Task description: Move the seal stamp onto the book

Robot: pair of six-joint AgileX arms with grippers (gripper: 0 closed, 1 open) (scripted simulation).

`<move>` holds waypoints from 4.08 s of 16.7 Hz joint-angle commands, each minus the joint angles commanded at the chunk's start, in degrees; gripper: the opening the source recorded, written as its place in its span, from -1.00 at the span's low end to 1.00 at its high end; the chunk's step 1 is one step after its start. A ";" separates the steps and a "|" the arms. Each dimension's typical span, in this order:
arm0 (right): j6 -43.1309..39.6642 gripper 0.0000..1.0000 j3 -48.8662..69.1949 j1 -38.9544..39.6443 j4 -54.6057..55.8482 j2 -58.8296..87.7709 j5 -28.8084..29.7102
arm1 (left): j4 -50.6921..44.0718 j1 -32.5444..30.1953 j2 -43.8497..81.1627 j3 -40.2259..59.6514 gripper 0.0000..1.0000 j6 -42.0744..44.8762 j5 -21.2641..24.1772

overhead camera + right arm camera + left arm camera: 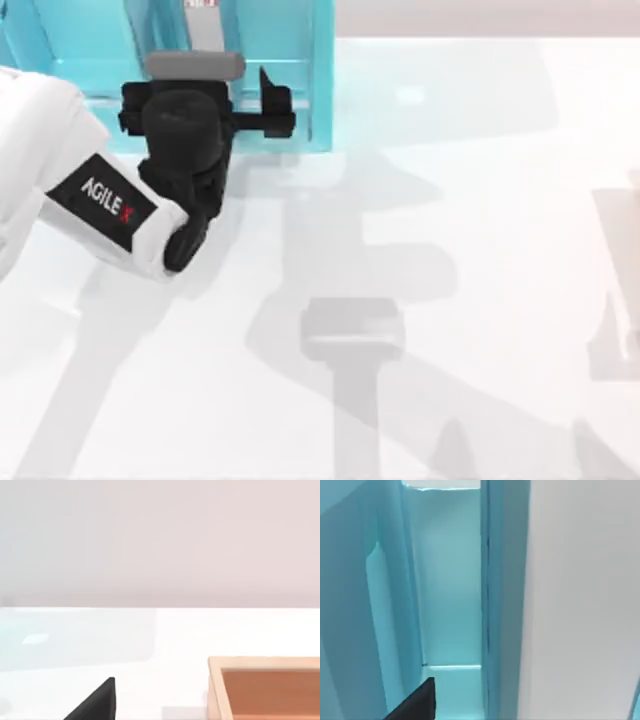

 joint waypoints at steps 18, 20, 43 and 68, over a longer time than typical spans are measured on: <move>0.00 1.00 0.00 0.00 0.00 0.00 0.00 | -4.42 1.72 4.52 8.92 -0.36 0.12 1.76; 0.00 1.00 0.00 0.00 0.00 0.00 0.00 | -4.42 1.72 4.52 8.92 -0.66 0.12 1.76; 0.00 1.00 0.00 0.00 0.00 0.00 0.00 | -25.56 -6.43 -33.14 -6.78 -1.00 -0.12 -7.40; 0.00 1.00 0.00 0.00 0.00 0.00 0.00 | -44.13 -21.91 -42.13 -6.58 -1.00 34.63 -20.44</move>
